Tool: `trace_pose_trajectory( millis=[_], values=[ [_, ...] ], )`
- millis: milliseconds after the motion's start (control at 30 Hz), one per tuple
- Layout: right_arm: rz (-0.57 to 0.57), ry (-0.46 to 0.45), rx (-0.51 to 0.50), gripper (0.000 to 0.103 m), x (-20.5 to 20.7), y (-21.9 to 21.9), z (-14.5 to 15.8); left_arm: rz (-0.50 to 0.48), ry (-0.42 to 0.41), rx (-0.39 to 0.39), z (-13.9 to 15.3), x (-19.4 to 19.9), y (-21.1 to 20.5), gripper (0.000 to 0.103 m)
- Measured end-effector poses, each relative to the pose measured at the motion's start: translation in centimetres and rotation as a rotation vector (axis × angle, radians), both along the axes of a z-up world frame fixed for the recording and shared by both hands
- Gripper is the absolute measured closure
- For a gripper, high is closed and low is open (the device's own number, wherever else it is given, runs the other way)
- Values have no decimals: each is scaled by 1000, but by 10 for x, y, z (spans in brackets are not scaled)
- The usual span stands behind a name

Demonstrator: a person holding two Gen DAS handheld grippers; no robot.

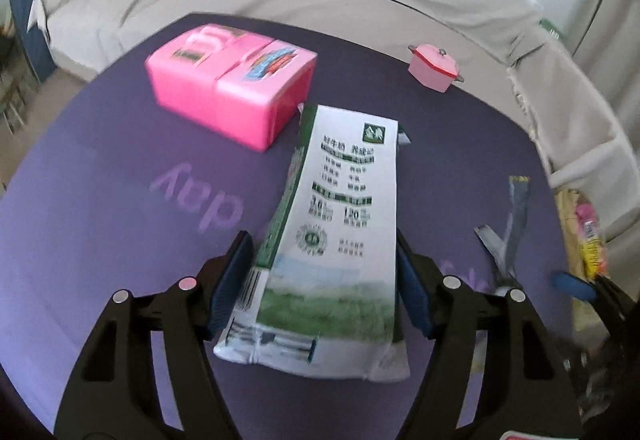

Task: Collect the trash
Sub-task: 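Grasp the green-white milk packet with the left tool while the right tool grasps the grey strip wrapper, then carry the milk packet and grey wrapper over the basket with both tools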

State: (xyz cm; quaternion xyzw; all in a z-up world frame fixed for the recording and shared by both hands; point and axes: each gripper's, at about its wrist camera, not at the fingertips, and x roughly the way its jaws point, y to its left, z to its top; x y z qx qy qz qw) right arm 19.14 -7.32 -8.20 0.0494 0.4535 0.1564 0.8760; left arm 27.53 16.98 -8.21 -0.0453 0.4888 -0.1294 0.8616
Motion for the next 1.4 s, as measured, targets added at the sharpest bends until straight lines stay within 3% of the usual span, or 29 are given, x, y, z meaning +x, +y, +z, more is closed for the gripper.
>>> trace_pose_trajectory(
  millis=[67,167,233,300,400,767,967,1167,1400],
  values=[
    [-22,-1,51,26,13,8,2,-6,-4,-27,3,-5,8,34],
    [-13,-10,26,31,26,28,2,-9,-30,-24,5,-8,12,34],
    [27,-6,-42,45,34,45,-3,-3,-35,-36,6,-8,16,34],
    [70,11,-91,68,38,53,-8,7,-36,-44,7,-7,17,34],
    [86,-3,-129,77,32,49,-8,1,-43,-35,6,-7,15,34],
    [-25,-31,-106,79,2,-21,10,-35,-38,74,0,15,-14,34],
    [-50,-61,-100,79,-16,-39,19,-44,-38,106,7,18,-22,48],
    [-86,-135,-88,79,-34,-64,46,-72,-138,98,56,-2,-46,53],
    [-198,-251,-82,79,-69,-122,93,-161,-305,47,130,-41,-108,53]
  ],
)
